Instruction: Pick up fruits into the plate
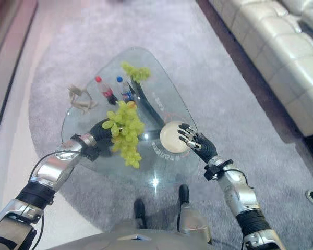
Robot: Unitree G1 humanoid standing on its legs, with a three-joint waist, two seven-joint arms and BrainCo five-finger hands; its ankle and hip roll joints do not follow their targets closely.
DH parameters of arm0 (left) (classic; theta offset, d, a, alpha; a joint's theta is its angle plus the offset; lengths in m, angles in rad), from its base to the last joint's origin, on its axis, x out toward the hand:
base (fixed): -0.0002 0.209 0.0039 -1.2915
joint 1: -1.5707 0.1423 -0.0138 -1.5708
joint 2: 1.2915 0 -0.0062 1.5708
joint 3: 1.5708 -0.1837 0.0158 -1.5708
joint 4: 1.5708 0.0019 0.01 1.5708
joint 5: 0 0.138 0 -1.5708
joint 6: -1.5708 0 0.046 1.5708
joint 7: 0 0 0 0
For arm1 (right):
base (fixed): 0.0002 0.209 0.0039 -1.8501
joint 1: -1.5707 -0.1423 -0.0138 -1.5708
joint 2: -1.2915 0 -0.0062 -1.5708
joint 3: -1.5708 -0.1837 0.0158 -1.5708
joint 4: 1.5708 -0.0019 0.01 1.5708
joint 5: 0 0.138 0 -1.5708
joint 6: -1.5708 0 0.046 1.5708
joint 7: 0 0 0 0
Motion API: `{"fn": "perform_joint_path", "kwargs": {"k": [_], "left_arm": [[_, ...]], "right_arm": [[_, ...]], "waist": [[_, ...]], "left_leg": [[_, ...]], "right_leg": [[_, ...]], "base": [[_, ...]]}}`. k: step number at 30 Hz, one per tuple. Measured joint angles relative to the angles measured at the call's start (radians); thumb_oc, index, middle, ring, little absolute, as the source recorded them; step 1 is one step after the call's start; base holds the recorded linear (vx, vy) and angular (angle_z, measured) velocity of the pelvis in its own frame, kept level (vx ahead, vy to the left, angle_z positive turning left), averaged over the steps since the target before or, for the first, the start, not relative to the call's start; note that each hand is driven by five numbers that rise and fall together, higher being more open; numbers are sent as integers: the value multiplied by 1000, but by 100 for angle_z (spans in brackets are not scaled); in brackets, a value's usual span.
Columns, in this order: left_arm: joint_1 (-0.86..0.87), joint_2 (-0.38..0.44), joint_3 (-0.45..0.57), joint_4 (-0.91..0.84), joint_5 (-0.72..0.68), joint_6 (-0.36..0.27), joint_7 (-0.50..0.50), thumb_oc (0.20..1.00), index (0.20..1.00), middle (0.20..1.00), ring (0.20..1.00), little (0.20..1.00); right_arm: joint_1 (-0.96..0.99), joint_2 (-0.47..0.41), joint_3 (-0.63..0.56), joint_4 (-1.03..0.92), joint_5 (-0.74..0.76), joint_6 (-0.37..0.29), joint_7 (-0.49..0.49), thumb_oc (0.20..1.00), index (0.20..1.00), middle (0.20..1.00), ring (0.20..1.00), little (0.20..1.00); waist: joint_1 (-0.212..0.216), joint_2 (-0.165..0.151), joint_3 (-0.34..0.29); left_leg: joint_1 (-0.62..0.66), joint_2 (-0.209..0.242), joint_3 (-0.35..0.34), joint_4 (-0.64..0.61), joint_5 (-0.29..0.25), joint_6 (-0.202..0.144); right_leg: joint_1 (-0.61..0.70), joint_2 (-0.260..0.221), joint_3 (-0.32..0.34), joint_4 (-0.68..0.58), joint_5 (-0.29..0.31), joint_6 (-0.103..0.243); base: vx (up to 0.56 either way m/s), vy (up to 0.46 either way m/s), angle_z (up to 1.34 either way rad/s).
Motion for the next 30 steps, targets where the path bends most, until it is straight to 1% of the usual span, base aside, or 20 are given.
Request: {"fn": "perform_joint_path", "kwargs": {"k": [1,2,3,4,5,6,7,8,9,11,12,14,16,22,24,27,29,30], "left_arm": [[0,6,-2,-11,-15,20,-43,200,200,200,200,200],[0,11,-4,-14,-20,29,-65,200,200,200,200,200],[0,27,-9,-23,-48,56,-110,200,200,200,200,200],[-2,35,-11,-26,-57,66,-132,200,200,200,200,200],[-7,47,-20,-35,-80,89,-166,200,200,200,200,200],[-6,50,-23,-40,-87,94,-179,200,200,200,200,200],[-8,51,-26,-44,-106,110,-211,200,200,200,200,200],[-12,52,-39,-44,-135,120,-236,200,200,200,200,200],[-23,53,-52,-44,-144,129,-245,200,200,200,200,200],[-60,52,-116,-58,-193,150,-285,200,200,200,200,200],[-67,50,-139,-80,-214,156,-299,200,200,200,200,200],[-77,44,-171,-105,-252,164,-314,200,200,200,200,200],[-79,39,-183,-114,-262,173,-323,200,200,200,200,200],[-79,37,-204,-116,-283,174,-315,200,200,200,200,200],[-79,22,-217,-116,-292,174,-312,200,200,200,200,200],[-79,-35,-217,-143,-323,174,-297,200,200,200,200,200],[-79,-39,-216,-152,-327,174,-289,200,200,200,200,200],[-80,-43,-217,-153,-328,174,-286,200,200,200,200,200]], "right_arm": [[-16,-45,3,-20,-4,46,24,1000,1000,1000,1000,1000],[-26,-59,4,-24,-4,64,34,1000,1000,1000,1000,1000],[-48,-83,9,-38,-2,102,51,1000,1000,1000,1000,1000],[-60,-88,11,-45,-1,122,63,1000,1000,1000,1000,1000],[-79,-110,34,-67,1,157,86,1000,1000,1000,1000,1000],[-84,-115,46,-77,4,168,94,1000,1000,1000,1000,1000],[-91,-115,66,-94,8,201,115,1000,1000,1000,1000,1000],[-102,-109,92,-98,12,228,145,1000,1000,1000,1000,1000],[-106,-108,102,-99,15,241,152,1000,1000,1000,1000,1000],[-138,-93,160,-98,35,302,179,1000,1000,1000,1000,1000],[-148,-86,181,-98,51,320,187,1000,1000,1000,1000,1000],[-159,-68,203,-97,64,341,190,1000,1000,1000,1000,1000],[-161,-59,208,-89,74,354,188,1000,1000,1000,1000,1000],[-161,-58,210,-86,89,362,188,1000,1000,1000,1000,1000],[-161,-53,214,-69,95,362,187,1000,1000,1000,1000,1000],[-155,-8,236,-46,99,362,185,1000,1000,1000,1000,1000],[-145,6,233,-28,113,354,188,1000,1000,1000,1000,1000],[-139,12,250,-28,117,355,192,1000,1000,1000,1000,1000]], "waist": [[6,-1,-8],[11,-1,-19],[17,-2,-48],[23,-3,-54],[27,-4,-62],[27,-5,-69],[30,-7,-90],[42,-10,-111],[48,-10,-112],[58,-11,-120],[62,-10,-125],[67,-11,-129],[69,-10,-137],[73,-7,-161],[73,-6,-168],[72,-5,-171],[72,-3,-172],[71,-1,-174]], "left_leg": [[23,-1,-4,0,-3,3],[25,-1,-5,0,-4,4],[26,-2,-5,0,-6,6],[32,-2,-7,0,-6,6],[46,-4,-13,0,-7,8],[50,-4,-19,0,-7,8],[51,-6,-29,0,-7,8],[53,-9,-32,0,-7,8],[57,-10,-34,0,-7,8],[67,-15,-53,0,-6,10],[67,-18,-59,0,-6,11],[67,-19,-67,0,-6,11],[66,-22,-73,0,-5,12],[64,-26,-84,0,1,22],[64,-27,-86,0,1,22],[65,-28,-91,0,2,23],[65,-28,-93,0,2,24],[66,-28,-93,0,2,24]], "right_leg": [[25,-4,-3,0,-6,5],[27,-5,-3,0,-7,7],[29,-7,-4,0,-9,9],[37,-8,-5,0,-9,9],[54,-8,-12,-1,-12,10],[61,-9,-19,-1,-15,11],[66,-10,-30,-1,-18,11],[71,-12,-32,-1,-19,11],[76,-13,-35,-1,-19,11],[97,-20,-54,-1,-24,14],[101,-24,-59,-1,-30,18],[104,-26,-65,-1,-29,18],[108,-34,-75,-1,-30,18],[111,-40,-85,-1,-30,19],[113,-41,-87,-1,-31,19],[115,-41,-91,-1,-31,19],[118,-41,-93,-1,-31,20],[118,-41,-94,-1,-31,20]], "base": [[99,-5,16],[101,1,8],[74,2,2],[98,10,9],[46,9,14],[57,19,24],[39,20,20],[40,26,16],[21,22,11],[2,24,25],[-6,28,23],[-7,30,13],[-14,31,14],[-7,14,4],[-5,19,4],[3,15,4],[2,6,2],[0,0,0]]}}
